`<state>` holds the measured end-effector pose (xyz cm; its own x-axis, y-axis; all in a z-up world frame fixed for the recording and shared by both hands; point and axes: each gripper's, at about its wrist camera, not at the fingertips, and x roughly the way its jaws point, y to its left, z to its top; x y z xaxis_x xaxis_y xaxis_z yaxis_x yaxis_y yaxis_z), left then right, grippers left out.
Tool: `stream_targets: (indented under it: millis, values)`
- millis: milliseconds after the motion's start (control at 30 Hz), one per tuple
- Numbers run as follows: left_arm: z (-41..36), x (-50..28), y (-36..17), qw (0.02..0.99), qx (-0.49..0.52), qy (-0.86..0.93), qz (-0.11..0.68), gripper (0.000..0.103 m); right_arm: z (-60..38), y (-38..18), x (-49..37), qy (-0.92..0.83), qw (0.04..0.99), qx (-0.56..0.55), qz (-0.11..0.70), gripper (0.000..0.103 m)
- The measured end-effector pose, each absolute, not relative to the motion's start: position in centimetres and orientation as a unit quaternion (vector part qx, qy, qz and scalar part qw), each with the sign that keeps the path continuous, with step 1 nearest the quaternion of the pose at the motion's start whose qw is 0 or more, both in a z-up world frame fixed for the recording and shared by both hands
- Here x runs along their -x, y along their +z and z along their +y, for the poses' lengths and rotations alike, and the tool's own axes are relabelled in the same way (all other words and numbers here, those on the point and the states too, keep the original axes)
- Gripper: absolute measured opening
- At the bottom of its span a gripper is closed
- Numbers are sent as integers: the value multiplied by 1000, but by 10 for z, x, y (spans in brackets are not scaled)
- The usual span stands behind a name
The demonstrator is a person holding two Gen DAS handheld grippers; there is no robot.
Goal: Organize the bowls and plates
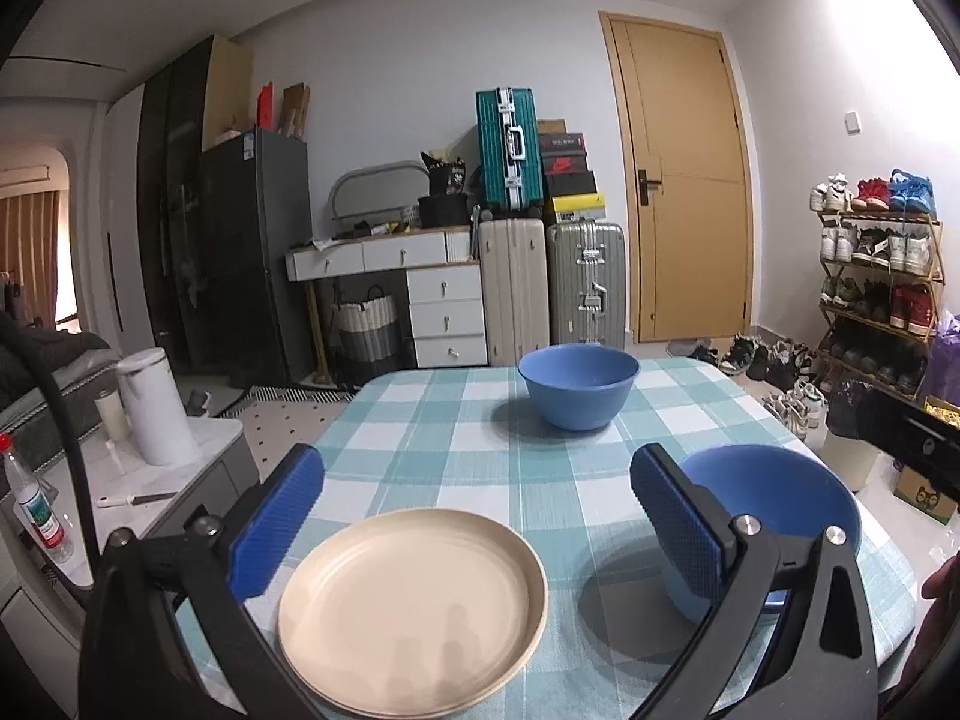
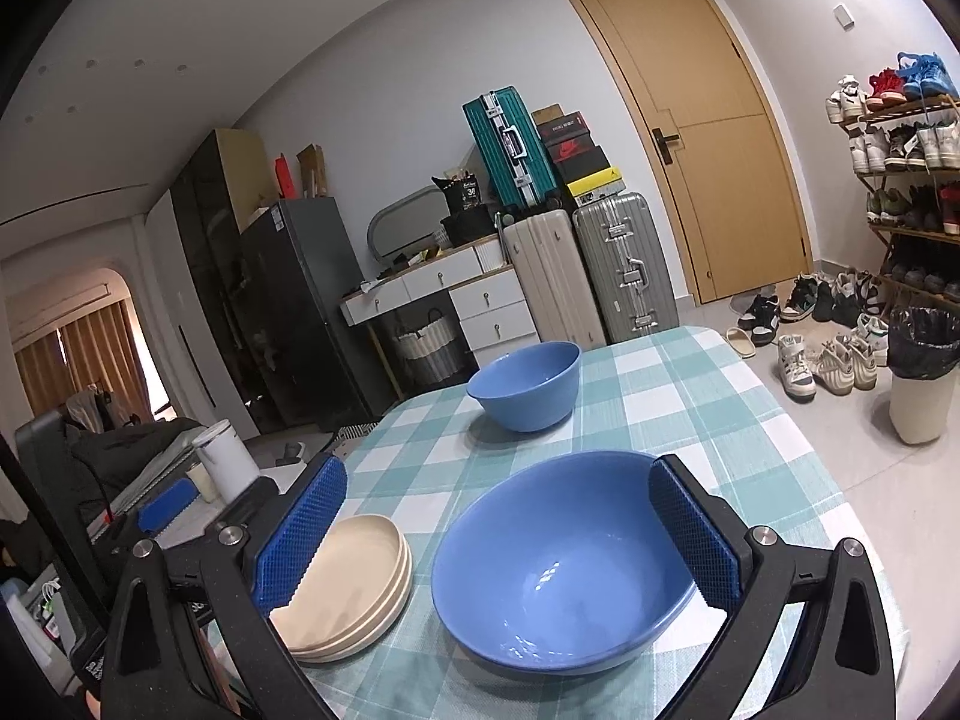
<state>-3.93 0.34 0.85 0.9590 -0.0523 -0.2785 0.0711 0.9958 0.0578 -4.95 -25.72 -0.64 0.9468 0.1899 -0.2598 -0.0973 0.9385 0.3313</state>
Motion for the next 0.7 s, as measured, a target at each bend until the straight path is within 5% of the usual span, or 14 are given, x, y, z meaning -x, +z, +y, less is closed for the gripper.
stream_targets:
  millis: [433,700]
  values:
    - [20,25,6,984,14,-26,176,103,-256,-11,48,74,974,-160,141,102]
    - [45,26,31,987,90,-10,133,103,-236,-8,50,114,975,-129,140,102]
